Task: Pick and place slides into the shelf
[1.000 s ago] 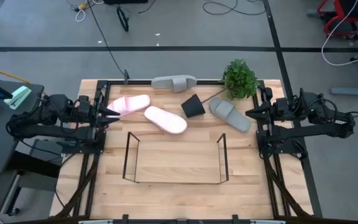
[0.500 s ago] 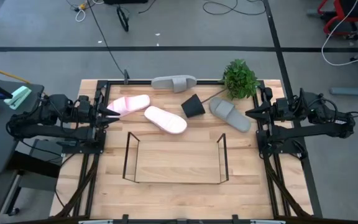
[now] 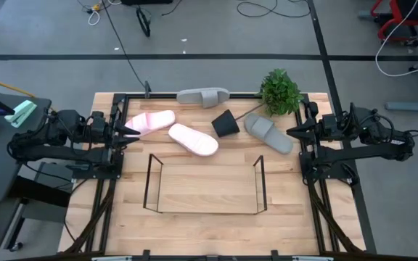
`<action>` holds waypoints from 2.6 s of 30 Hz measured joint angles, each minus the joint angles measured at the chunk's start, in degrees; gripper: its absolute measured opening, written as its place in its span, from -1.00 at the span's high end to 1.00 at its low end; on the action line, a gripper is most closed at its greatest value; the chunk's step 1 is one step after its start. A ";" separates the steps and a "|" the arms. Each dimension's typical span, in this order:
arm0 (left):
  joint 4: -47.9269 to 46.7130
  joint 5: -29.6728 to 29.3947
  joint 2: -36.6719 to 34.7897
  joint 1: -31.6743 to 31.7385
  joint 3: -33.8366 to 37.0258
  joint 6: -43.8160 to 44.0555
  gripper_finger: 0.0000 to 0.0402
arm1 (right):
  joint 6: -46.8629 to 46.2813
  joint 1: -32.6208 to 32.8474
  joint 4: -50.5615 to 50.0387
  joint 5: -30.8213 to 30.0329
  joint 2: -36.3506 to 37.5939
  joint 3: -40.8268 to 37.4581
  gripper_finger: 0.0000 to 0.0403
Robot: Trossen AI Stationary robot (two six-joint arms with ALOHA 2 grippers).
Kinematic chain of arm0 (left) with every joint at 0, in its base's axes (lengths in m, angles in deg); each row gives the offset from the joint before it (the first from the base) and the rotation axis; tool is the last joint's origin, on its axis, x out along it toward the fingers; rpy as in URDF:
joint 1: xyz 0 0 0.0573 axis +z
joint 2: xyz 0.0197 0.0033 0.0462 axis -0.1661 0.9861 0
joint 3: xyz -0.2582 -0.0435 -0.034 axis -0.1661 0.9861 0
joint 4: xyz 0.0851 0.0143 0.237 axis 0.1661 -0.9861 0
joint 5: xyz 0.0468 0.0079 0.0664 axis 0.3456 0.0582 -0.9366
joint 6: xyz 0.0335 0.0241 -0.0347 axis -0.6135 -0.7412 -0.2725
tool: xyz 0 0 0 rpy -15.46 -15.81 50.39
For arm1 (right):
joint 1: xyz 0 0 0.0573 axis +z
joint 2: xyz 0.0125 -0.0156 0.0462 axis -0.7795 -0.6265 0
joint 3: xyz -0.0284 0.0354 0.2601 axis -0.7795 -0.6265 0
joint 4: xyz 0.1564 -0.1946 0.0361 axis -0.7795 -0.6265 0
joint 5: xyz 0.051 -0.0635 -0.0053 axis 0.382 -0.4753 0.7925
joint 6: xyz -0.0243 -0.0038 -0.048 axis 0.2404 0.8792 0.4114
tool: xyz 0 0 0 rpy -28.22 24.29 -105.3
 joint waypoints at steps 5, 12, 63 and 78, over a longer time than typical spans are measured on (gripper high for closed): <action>-0.01 -0.01 -0.01 -0.01 0.00 0.00 0.60 | -0.02 0.01 0.00 -0.02 0.01 -0.01 0.83; -0.02 0.00 -0.02 -0.02 0.00 0.00 0.56 | -0.02 0.01 0.00 -0.02 0.01 -0.02 0.83; 0.00 0.00 0.00 -0.01 0.00 0.00 0.57 | -0.01 0.01 -0.01 -0.02 0.01 -0.01 0.83; 0.00 -0.02 -0.01 -0.01 0.00 1.22 0.58 | -0.02 -0.01 -0.01 -0.01 0.01 -0.02 0.83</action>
